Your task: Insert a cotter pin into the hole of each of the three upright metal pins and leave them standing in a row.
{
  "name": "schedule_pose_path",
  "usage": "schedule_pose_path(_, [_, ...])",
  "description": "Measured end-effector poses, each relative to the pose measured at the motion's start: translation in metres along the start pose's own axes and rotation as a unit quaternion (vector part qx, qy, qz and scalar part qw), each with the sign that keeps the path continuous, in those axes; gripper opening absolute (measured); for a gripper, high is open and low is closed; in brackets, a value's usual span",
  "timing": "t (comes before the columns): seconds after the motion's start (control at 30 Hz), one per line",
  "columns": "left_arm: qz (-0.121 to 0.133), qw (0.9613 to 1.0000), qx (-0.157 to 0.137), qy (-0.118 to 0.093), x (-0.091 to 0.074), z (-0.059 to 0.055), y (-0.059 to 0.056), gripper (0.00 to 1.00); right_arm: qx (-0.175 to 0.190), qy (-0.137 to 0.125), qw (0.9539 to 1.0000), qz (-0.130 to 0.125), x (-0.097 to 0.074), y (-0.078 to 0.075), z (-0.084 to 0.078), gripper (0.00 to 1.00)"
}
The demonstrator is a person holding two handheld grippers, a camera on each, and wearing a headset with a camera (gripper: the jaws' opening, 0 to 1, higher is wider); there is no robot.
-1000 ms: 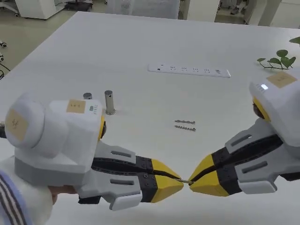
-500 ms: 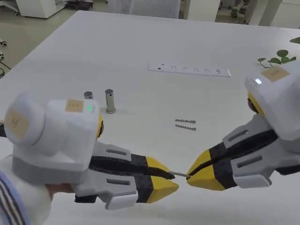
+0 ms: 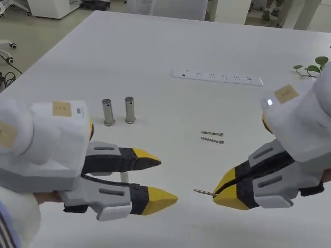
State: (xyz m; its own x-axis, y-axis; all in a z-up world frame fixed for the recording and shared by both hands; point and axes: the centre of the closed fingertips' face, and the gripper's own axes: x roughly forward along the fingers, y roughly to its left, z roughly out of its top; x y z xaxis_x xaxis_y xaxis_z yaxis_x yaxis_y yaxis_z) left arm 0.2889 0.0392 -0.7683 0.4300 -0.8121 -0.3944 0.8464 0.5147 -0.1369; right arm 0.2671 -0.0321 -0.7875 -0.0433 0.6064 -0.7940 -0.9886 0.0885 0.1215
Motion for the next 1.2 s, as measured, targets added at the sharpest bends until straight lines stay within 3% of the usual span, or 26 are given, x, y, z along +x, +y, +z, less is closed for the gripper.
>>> schedule_pose_path(0.13, [0.032, 0.9994, -0.009, 0.010, -0.011, -0.010, 0.017, 0.48, 0.003, 0.005, 1.0000, -0.008, 0.004, -0.002, 0.003, 0.03])
schedule_pose_path(0.23, [0.052, 0.9980, -0.030, 0.024, -0.018, -0.021, 0.028, 0.44, 0.011, 0.009, 0.9998, -0.013, 0.008, -0.005, 0.007, 0.03])
schedule_pose_path(0.43, [0.054, 0.9977, -0.030, 0.029, -0.022, -0.030, 0.035, 0.42, 0.020, 0.009, 0.9996, -0.020, 0.018, -0.010, 0.015, 0.03])
schedule_pose_path(0.63, [0.044, 0.9973, -0.051, 0.031, -0.020, -0.040, 0.042, 0.39, 0.024, 0.010, 0.9993, -0.026, 0.033, -0.011, 0.024, 0.03])
schedule_pose_path(0.97, [0.030, 0.9974, -0.032, 0.058, -0.017, -0.059, 0.052, 0.35, 0.046, 0.009, 0.9985, -0.028, 0.050, -0.011, 0.037, 0.03])
schedule_pose_path(1.2, [0.024, 0.9969, -0.015, 0.073, -0.009, -0.071, 0.055, 0.27, 0.057, 0.016, 0.9976, -0.035, 0.055, -0.016, 0.041, 0.03])
